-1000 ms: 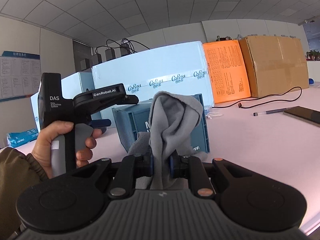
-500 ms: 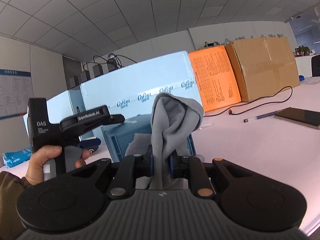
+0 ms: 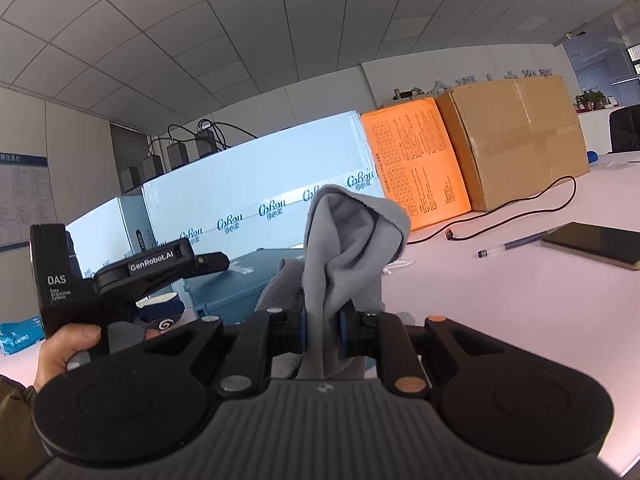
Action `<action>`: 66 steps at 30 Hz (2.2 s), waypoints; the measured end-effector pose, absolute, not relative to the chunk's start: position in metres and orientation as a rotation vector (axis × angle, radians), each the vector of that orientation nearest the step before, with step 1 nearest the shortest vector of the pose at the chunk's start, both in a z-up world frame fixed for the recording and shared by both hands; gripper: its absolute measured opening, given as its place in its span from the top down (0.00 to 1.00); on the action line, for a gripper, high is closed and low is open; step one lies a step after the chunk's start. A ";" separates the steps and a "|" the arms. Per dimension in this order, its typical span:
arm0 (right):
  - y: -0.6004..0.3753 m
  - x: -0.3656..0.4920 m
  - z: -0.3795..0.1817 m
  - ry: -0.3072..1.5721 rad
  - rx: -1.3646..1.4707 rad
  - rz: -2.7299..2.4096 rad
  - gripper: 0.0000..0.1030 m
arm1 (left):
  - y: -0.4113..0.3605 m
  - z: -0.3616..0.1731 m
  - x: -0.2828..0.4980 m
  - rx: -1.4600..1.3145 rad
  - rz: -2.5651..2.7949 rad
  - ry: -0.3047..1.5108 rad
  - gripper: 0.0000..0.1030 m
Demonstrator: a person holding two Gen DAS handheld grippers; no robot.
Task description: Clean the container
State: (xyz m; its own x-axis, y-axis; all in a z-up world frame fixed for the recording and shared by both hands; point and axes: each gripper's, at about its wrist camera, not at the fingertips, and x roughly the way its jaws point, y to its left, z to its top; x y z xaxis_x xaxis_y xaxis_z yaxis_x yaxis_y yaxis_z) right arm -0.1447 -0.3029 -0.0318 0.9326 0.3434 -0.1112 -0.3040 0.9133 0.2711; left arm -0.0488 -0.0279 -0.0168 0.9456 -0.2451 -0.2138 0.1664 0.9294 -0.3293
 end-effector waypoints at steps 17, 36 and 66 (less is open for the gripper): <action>-0.304 -0.141 -0.028 0.167 0.220 0.319 0.83 | -0.028 -0.017 -0.048 -0.312 -0.212 0.255 0.00; -0.307 -0.131 -0.031 0.177 0.239 0.321 0.80 | -0.028 -0.017 -0.049 -0.312 -0.212 0.255 0.00; -0.323 -0.121 -0.019 0.147 0.339 0.295 0.80 | -0.028 -0.017 -0.049 -0.314 -0.213 0.256 0.00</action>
